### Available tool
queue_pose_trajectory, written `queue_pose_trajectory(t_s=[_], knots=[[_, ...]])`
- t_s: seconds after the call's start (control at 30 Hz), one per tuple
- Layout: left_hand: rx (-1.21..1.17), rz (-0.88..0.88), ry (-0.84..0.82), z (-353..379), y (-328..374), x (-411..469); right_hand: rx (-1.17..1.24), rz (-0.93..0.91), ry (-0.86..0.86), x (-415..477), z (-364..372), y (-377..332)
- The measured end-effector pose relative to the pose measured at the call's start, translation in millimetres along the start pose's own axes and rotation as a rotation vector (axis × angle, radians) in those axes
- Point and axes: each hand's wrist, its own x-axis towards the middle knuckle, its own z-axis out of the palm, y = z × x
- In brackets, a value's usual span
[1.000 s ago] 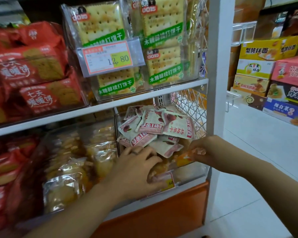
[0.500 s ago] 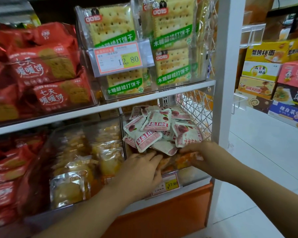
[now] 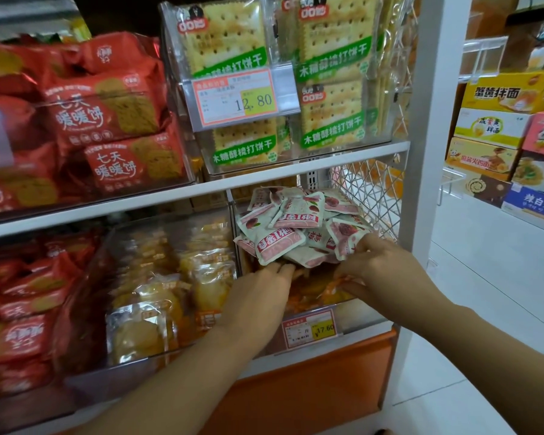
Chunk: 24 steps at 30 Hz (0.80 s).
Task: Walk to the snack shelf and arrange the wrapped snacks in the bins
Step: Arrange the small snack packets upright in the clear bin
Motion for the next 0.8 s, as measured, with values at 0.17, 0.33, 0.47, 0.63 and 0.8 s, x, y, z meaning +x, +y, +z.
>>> queue_pose_trajectory(t_s=[0.17, 0.33, 0.47, 0.63, 0.8], knots=[[-0.073, -0.009, 0.118, -8.3, -2.6, -3.5, 0.127, 0.019, 0.006, 1.7, 7.0, 8.7], [-0.185, 0.107, 0.34, -20.9, -2.1, -16.1, 0.372, 0.045, -0.021, 3.1, 6.9, 20.4], [-0.314, 0.141, 0.371, -29.9, -7.3, -28.3, 0.515, 0.108, -0.002, 3.0, -0.1, 13.4], [-0.423, 0.166, 0.448, -39.6, -25.6, -46.9, 0.621, 0.154, 0.021, -0.6, -3.9, 0.1], [-0.471, 0.151, 0.585, -59.1, -44.0, -73.7, 0.677, 0.16, 0.063, 5.2, -7.4, -29.1]])
